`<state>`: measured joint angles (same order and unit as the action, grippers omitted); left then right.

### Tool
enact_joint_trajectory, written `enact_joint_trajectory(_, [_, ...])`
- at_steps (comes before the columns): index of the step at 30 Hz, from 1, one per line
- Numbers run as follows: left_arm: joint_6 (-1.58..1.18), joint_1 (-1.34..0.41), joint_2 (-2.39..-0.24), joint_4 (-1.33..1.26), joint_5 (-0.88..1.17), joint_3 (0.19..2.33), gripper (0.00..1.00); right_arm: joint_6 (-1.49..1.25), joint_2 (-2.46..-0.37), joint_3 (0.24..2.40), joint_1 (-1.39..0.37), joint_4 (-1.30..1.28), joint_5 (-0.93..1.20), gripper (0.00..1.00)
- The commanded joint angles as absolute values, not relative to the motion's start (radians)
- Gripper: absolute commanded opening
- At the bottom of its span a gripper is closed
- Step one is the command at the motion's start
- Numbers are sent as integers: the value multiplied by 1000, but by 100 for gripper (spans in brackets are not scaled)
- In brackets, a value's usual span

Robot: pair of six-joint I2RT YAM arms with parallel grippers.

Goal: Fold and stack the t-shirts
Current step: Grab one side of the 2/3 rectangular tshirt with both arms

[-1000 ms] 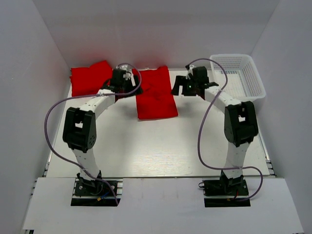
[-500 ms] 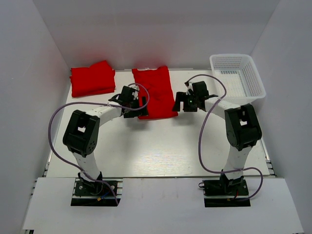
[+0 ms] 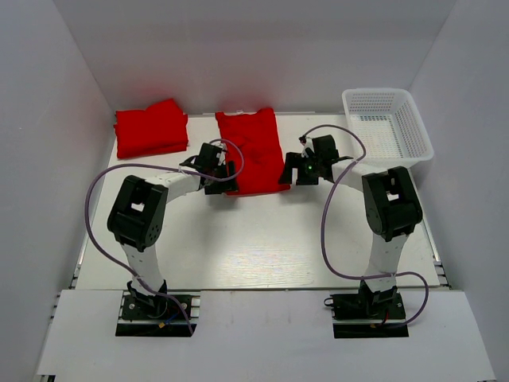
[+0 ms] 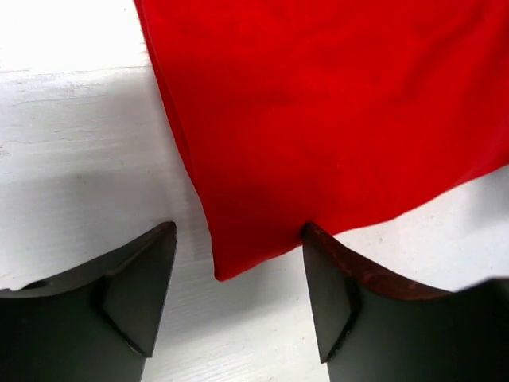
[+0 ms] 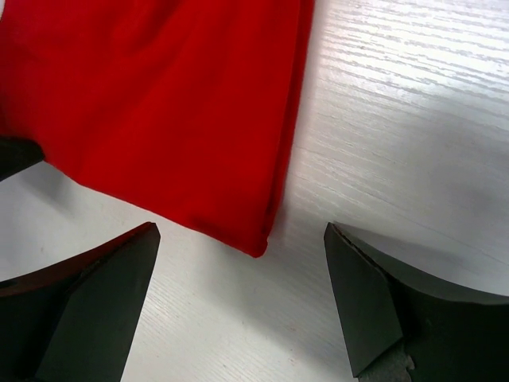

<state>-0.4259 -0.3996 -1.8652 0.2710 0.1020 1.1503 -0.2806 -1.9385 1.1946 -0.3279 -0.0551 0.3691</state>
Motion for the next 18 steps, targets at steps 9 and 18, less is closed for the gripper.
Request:
enact_joint_trajectory(9, [-430, -402, -1907, 258, 91, 1108, 44, -301, -1980, 1132, -331, -38, 462, 81])
enact_joint_trajectory(18, [-430, -402, -1916, 236, 110, 1088, 23, -299, -2006, 1140, -342, -29, 543, 19])
